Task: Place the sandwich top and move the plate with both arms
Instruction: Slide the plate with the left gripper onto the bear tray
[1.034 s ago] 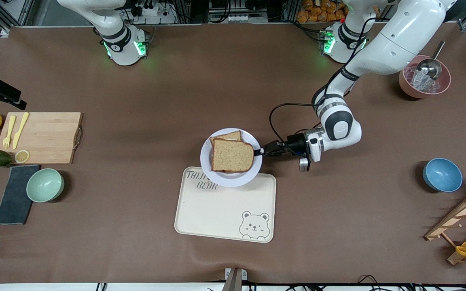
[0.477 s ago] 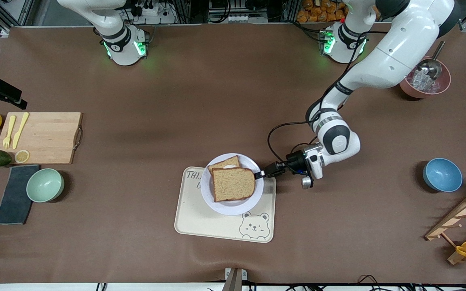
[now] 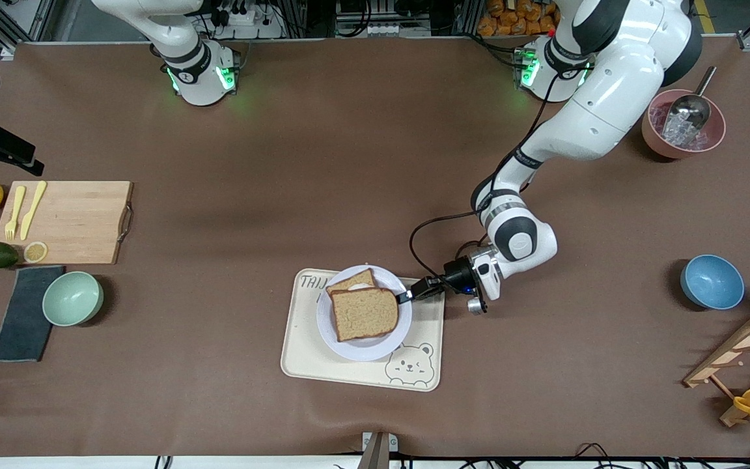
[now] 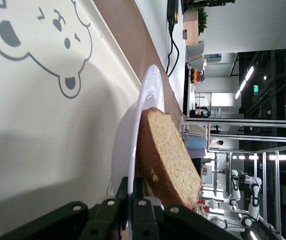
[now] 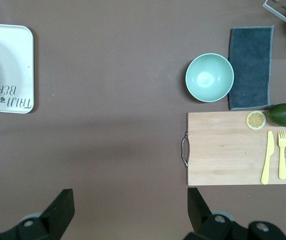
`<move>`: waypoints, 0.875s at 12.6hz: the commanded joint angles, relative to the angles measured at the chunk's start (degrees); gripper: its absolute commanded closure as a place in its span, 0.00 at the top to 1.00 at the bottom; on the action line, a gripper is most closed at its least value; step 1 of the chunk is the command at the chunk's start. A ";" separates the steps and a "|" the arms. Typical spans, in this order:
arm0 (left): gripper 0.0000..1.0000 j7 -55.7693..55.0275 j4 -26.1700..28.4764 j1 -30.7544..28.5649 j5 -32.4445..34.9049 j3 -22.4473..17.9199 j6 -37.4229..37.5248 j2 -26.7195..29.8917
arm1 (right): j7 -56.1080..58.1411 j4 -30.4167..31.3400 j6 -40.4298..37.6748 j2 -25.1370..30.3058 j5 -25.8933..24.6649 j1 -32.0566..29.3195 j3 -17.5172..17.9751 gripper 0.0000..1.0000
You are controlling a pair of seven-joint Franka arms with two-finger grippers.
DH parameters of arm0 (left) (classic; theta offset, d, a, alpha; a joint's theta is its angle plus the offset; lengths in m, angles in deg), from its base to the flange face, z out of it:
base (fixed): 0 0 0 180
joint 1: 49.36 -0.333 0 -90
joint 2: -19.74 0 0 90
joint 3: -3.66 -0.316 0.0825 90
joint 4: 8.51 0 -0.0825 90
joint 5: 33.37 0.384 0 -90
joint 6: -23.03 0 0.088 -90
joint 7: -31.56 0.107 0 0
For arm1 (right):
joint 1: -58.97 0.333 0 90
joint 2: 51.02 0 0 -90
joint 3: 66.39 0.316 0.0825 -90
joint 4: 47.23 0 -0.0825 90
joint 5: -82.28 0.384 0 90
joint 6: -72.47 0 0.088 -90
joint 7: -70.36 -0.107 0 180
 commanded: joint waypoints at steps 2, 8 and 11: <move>0.00 -0.23 -6.05 2.18 -2.22 -1.51 -0.20 -3.79 | -1.12 0.18 -1.30 0.83 -0.99 0.92 -0.48 1.00; 0.26 0.21 -8.87 4.91 -2.22 -4.50 -0.29 -6.08 | -1.21 0.18 -1.21 0.65 -0.91 1.27 -0.31 1.00; 1.00 0.39 -8.61 4.47 -1.87 -4.59 -0.29 -5.20 | -1.21 0.18 -1.21 0.65 -0.91 1.53 -0.31 1.00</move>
